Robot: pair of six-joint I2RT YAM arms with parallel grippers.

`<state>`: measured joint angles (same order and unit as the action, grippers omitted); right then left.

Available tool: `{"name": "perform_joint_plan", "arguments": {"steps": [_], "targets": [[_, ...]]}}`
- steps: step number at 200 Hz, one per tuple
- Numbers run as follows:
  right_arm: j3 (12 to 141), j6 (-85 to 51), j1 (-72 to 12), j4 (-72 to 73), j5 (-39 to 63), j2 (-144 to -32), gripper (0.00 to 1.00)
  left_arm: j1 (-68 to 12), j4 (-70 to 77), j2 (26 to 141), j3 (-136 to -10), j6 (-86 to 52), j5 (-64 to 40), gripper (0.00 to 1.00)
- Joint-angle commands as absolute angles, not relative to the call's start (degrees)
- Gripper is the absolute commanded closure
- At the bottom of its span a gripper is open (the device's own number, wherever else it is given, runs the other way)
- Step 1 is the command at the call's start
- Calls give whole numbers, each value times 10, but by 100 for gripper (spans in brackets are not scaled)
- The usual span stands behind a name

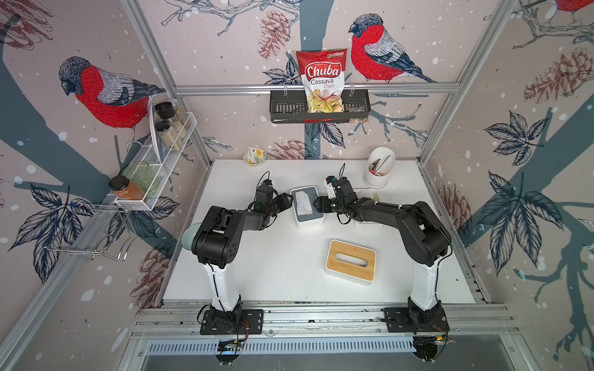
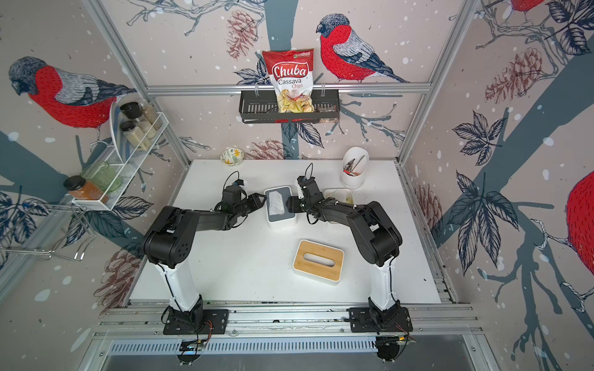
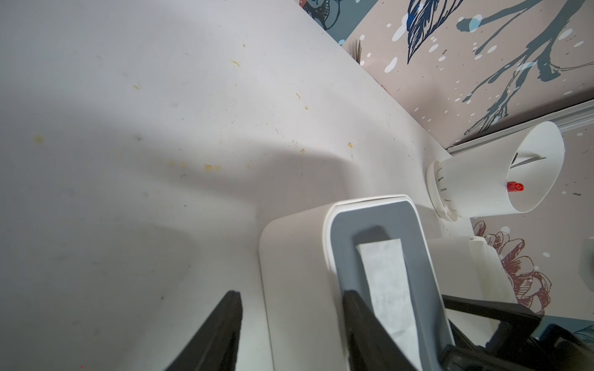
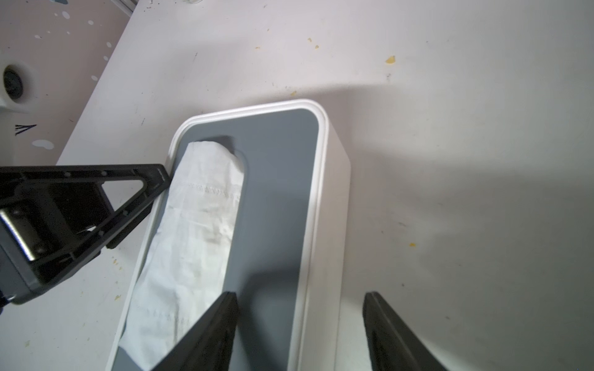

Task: Put the tissue paper into the tissue box
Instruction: Adjust the tissue box at the center of the board.

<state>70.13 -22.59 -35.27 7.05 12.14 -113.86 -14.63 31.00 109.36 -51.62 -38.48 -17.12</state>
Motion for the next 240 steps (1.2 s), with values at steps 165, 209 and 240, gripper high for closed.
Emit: {"name": "perform_joint_plan", "arguments": {"steps": [165, 209, 240], "targets": [[753, -319, -411, 111, 210, -1191, 41, -116, 413, 919, -365, -309, -20, 46], [695, -285, -428, 65, 137, -1128, 32, -95, 406, 920, -354, -329, -24, 47], [693, -247, -487, 12, 43, -1107, 30, -94, 407, 923, -357, -328, -28, 47]]}}
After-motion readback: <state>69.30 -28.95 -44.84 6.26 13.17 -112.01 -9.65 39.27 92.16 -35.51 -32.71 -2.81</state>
